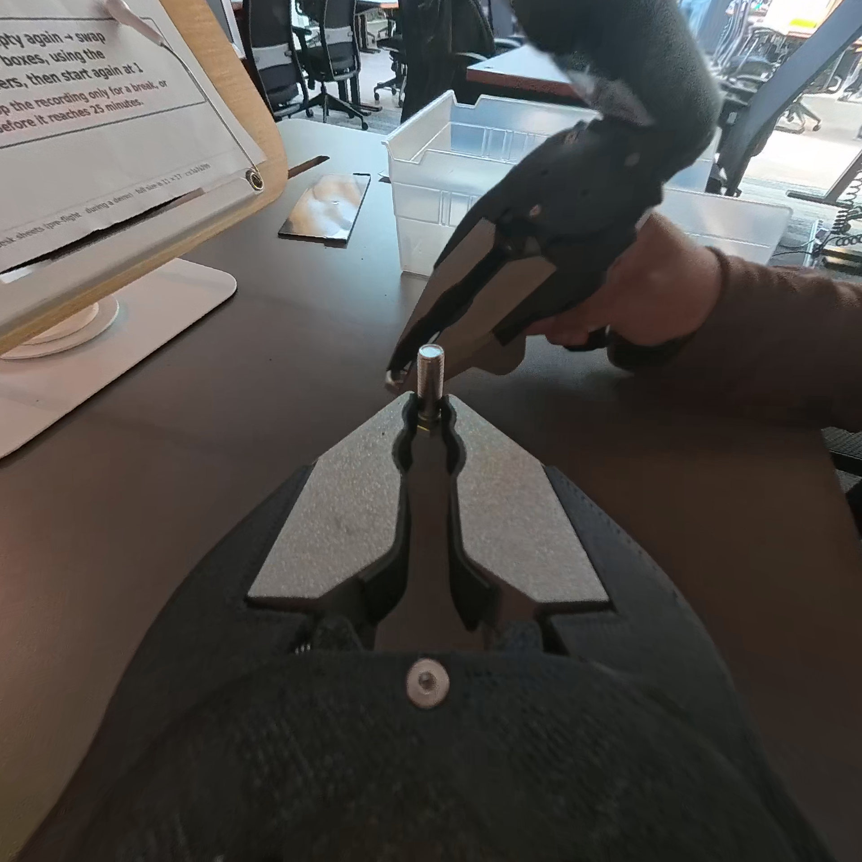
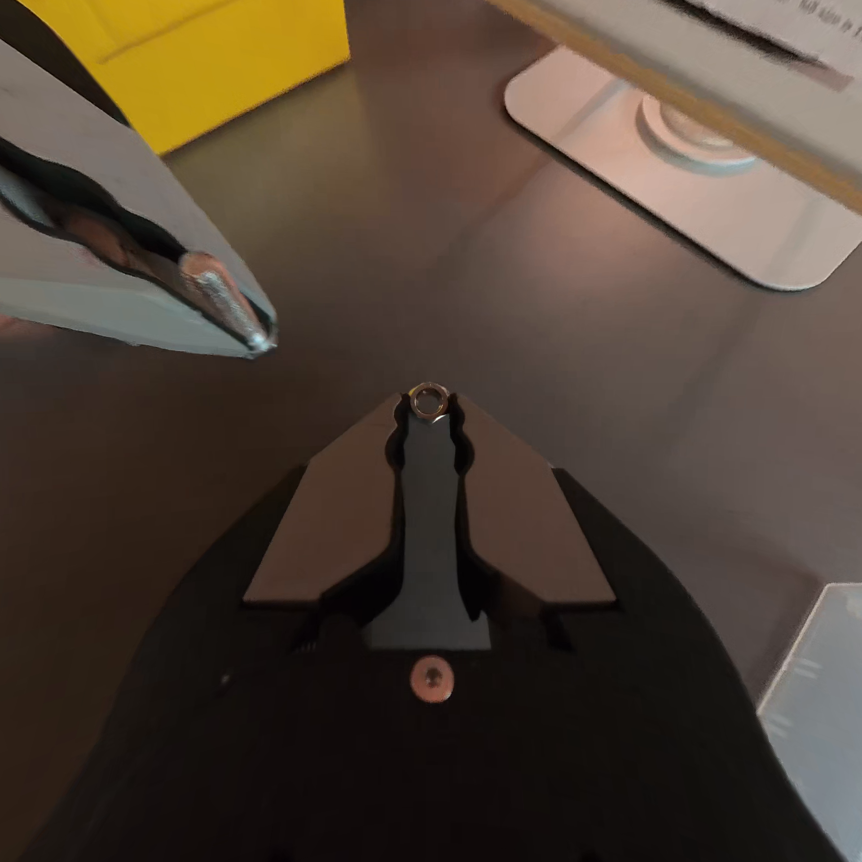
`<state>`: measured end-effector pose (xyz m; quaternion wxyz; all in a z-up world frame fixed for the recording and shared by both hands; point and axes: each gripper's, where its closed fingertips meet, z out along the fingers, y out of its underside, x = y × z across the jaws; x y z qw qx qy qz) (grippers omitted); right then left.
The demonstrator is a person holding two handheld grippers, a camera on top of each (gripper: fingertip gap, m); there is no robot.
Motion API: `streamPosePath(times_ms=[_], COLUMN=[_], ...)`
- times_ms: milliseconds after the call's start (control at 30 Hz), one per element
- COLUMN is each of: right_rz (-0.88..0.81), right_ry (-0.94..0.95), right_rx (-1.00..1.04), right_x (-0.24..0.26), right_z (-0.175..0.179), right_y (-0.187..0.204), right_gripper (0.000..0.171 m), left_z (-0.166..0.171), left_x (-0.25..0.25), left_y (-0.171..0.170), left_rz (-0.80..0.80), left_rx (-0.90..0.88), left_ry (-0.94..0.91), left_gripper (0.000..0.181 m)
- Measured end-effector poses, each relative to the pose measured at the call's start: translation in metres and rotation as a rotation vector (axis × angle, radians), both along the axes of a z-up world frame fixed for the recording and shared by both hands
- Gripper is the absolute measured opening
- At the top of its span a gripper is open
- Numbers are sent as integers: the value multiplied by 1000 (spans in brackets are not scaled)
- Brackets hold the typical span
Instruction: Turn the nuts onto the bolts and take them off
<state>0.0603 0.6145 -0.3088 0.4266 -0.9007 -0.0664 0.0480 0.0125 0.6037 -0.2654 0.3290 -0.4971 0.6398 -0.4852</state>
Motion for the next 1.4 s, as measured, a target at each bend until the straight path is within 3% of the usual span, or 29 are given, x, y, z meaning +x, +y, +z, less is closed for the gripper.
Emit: streamPosePath(times_ms=[33,333,667,867,1400], right_rz=[13,164,269,283,293], right_ry=[-2,14,32,1,24], right_rx=[9,6,-34,-74,-93], right_x=[-3,-33,-46,-49,-54], right_z=[8,66,106,92,80], right_y=[0,17,40,42,41], right_gripper=[14,13,13,13,13], left_z=[1,4,12,10,9], left_x=[0,2,2,2,2], left_y=[0,7,29,39,41], left_rz=[1,57,137,173,192], left_rx=[0,67,-75,-117,-29], left_ry=[-2,-16,-29,-21,-17], left_gripper=[8,8,7,7,7])
